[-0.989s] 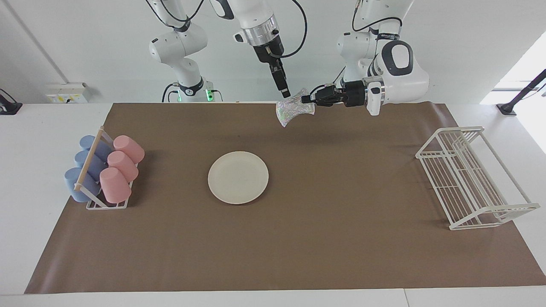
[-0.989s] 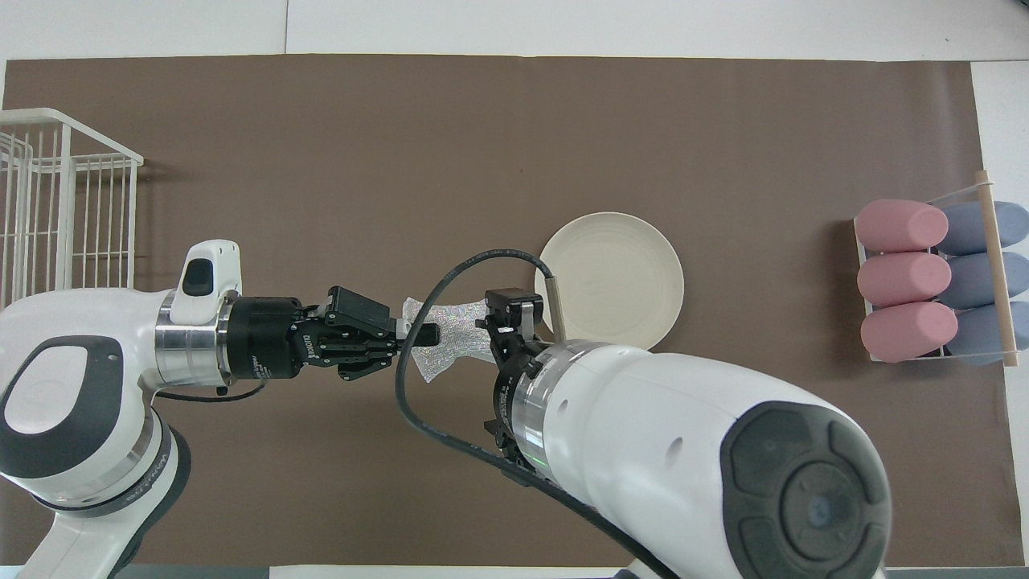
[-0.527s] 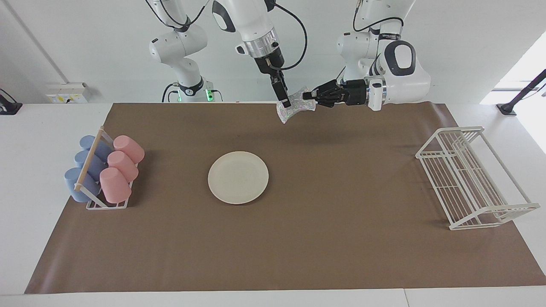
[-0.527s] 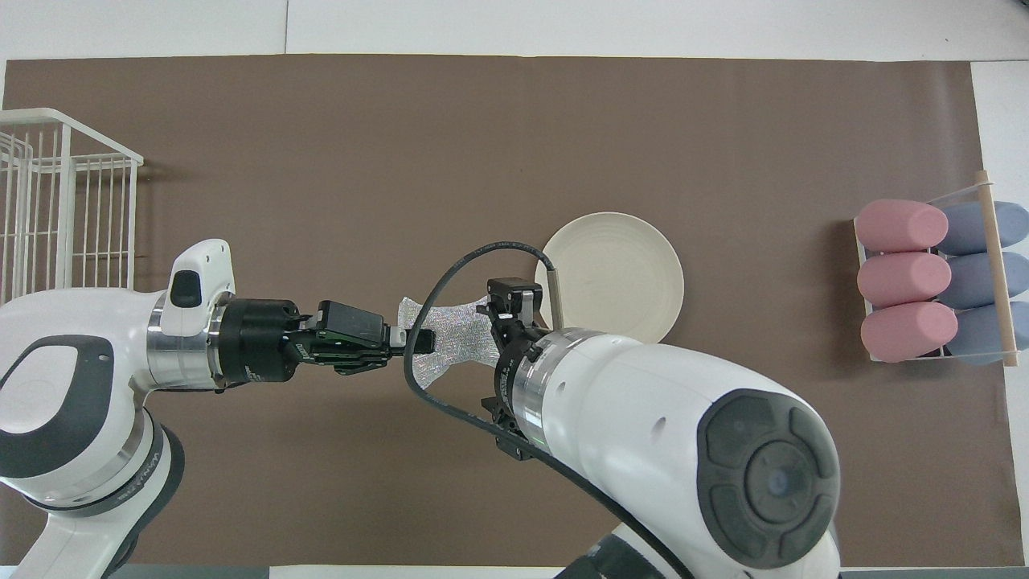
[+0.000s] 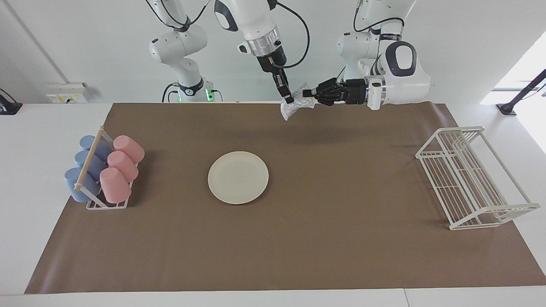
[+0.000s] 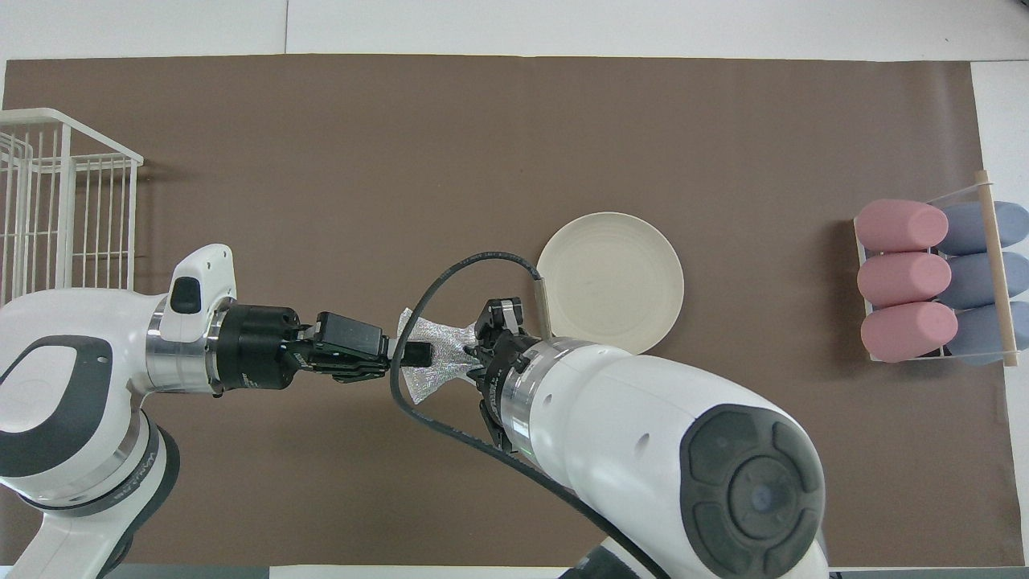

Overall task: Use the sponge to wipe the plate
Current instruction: 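Grasp the sponge from the left gripper with the right gripper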

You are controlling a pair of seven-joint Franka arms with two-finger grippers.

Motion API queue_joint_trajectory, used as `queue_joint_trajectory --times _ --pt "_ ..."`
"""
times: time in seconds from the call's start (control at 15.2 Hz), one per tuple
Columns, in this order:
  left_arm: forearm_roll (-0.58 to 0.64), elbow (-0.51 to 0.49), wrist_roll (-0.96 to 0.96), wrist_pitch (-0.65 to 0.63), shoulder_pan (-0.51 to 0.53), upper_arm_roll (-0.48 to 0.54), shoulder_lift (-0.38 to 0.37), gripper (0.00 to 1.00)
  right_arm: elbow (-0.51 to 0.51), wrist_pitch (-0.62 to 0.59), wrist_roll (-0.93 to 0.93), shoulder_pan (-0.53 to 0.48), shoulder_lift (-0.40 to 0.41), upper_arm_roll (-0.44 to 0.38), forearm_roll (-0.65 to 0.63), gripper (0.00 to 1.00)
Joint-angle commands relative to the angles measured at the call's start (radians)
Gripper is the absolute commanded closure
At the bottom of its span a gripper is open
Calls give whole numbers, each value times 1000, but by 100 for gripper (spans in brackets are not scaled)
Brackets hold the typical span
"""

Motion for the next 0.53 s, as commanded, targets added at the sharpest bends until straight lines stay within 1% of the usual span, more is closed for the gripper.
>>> queue_joint_trajectory --times 0.0,0.4,0.46 --pt "13 -24 15 -17 14 3 -27 100 -11 18 -30 3 -7 -2 3 100" --pt "21 -20 10 -31 14 3 -27 100 -14 3 -138 -28 -9 -3 0 100" --pt "21 -20 2 -29 13 1 -29 92 -16 1 -156 -29 -9 -3 -2 100"
